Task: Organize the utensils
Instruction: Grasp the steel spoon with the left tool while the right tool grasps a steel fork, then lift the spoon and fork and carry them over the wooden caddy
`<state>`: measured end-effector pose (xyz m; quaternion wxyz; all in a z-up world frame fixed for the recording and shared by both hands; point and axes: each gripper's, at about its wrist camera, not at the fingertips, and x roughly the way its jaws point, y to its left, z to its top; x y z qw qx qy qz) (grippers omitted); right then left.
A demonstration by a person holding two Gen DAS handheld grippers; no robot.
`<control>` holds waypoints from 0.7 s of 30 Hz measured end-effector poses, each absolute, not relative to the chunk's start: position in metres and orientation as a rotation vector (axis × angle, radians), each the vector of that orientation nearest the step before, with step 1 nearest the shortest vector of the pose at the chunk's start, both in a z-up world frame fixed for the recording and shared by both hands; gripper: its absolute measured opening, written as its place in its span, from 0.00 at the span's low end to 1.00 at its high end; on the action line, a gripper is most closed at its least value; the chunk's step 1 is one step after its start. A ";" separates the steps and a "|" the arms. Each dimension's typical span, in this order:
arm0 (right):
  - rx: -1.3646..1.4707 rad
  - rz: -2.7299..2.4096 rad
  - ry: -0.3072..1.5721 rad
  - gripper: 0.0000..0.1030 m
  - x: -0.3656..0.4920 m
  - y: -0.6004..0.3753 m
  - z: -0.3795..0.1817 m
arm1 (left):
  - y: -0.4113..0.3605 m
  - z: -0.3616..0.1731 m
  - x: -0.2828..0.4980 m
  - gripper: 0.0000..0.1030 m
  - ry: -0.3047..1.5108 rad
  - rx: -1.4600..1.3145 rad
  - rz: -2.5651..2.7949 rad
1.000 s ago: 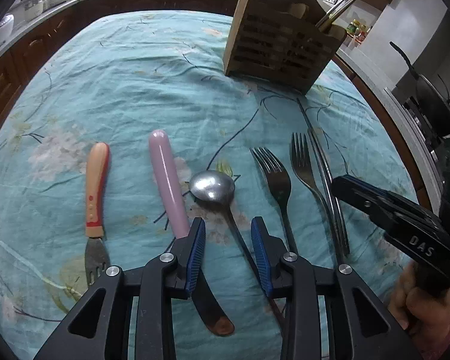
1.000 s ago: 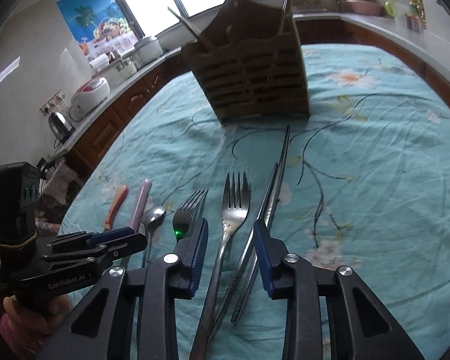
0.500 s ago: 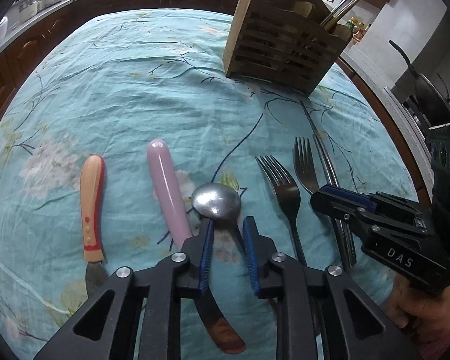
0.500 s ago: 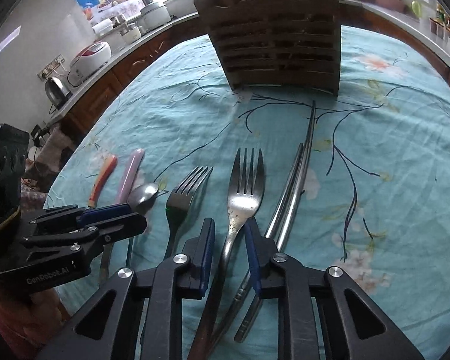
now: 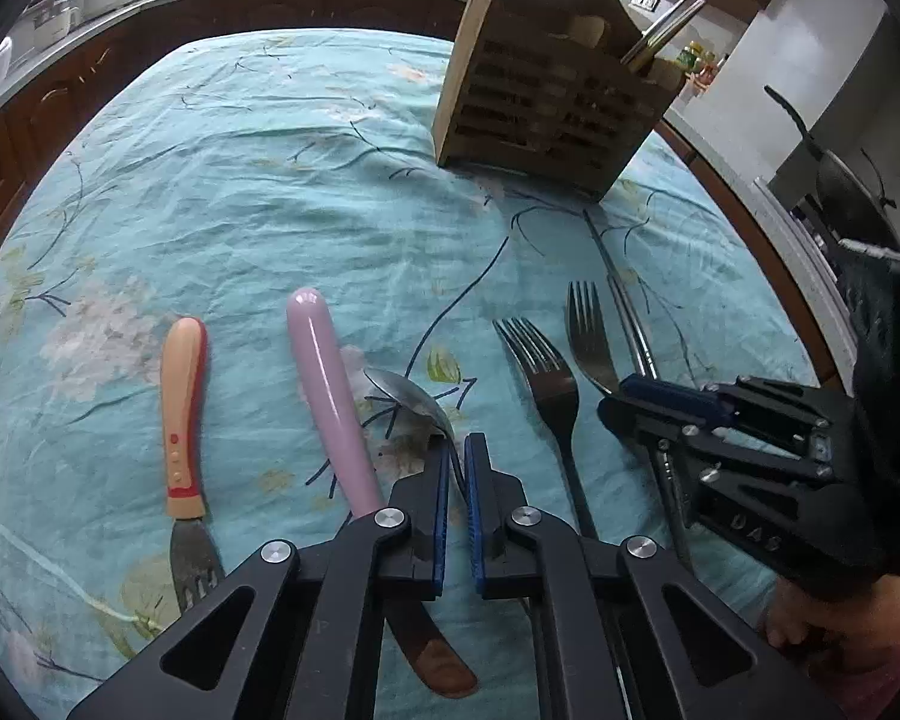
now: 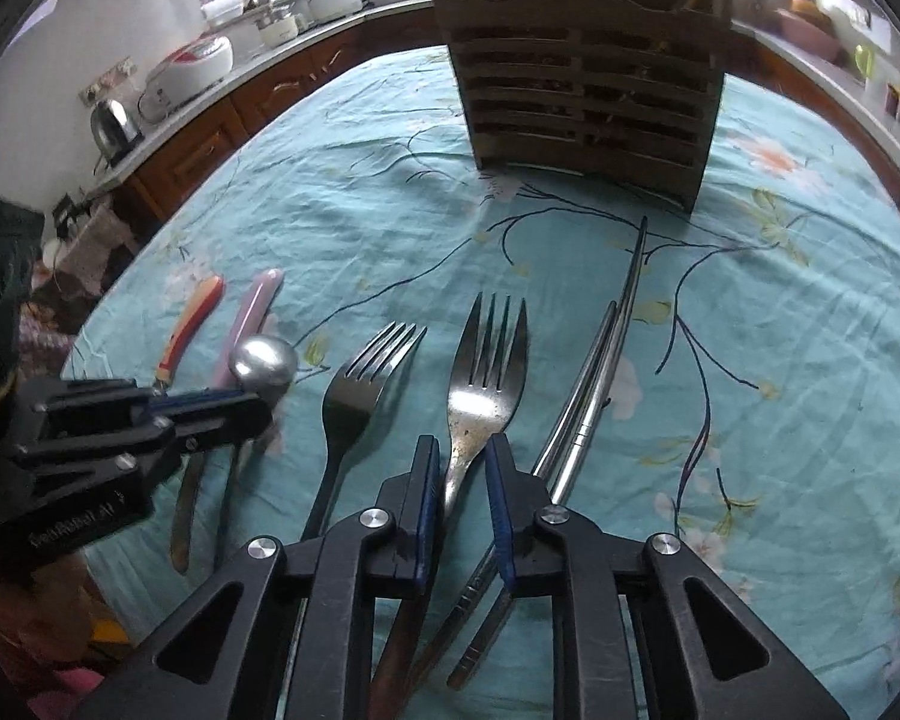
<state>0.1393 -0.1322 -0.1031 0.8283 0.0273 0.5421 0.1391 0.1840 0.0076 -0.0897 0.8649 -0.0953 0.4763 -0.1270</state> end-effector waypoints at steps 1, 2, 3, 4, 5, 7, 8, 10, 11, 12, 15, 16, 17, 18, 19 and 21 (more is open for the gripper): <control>0.045 0.293 1.150 0.16 0.139 -0.130 -0.103 | 0.009 -0.088 0.182 0.04 0.993 -0.204 -0.267; 0.038 0.291 1.151 0.16 0.139 -0.129 -0.103 | 0.010 -0.086 0.181 0.04 0.988 -0.206 -0.268; 0.037 0.289 1.150 0.16 0.140 -0.128 -0.103 | 0.011 -0.084 0.180 0.03 0.984 -0.207 -0.268; 0.042 0.288 1.147 0.15 0.140 -0.129 -0.103 | 0.012 -0.082 0.178 0.03 0.977 -0.207 -0.269; 0.053 0.288 1.144 0.13 0.139 -0.131 -0.103 | 0.013 -0.080 0.176 0.03 0.971 -0.208 -0.270; 0.112 0.300 1.138 0.08 0.138 -0.137 -0.102 | 0.016 -0.076 0.172 0.03 0.960 -0.213 -0.271; 0.134 0.301 1.131 0.08 0.136 -0.139 -0.101 | 0.017 -0.074 0.170 0.03 0.954 -0.218 -0.273; 0.153 0.288 1.110 0.08 0.133 -0.144 -0.097 | 0.020 -0.070 0.168 0.02 0.944 -0.226 -0.272; 0.168 0.286 1.098 0.08 0.132 -0.146 -0.094 | 0.022 -0.068 0.166 0.02 0.940 -0.230 -0.273; 0.184 0.286 1.090 0.08 0.132 -0.148 -0.092 | 0.023 -0.066 0.165 0.02 0.936 -0.234 -0.274; 0.244 0.286 1.045 0.08 0.129 -0.159 -0.081 | 0.028 -0.058 0.162 0.02 0.921 -0.252 -0.277; 0.263 0.282 1.024 0.08 0.127 -0.163 -0.076 | 0.030 -0.054 0.160 0.02 0.913 -0.257 -0.278; 0.279 0.282 1.006 0.08 0.127 -0.166 -0.073 | 0.031 -0.052 0.159 0.02 0.907 -0.260 -0.279; 0.290 0.277 0.995 0.08 0.126 -0.169 -0.070 | 0.032 -0.048 0.157 0.02 0.899 -0.264 -0.280; 0.309 0.273 0.972 0.08 0.125 -0.173 -0.065 | 0.034 -0.045 0.156 0.01 0.890 -0.268 -0.281; 0.333 0.269 0.942 0.08 0.124 -0.179 -0.058 | 0.037 -0.038 0.152 0.01 0.874 -0.277 -0.282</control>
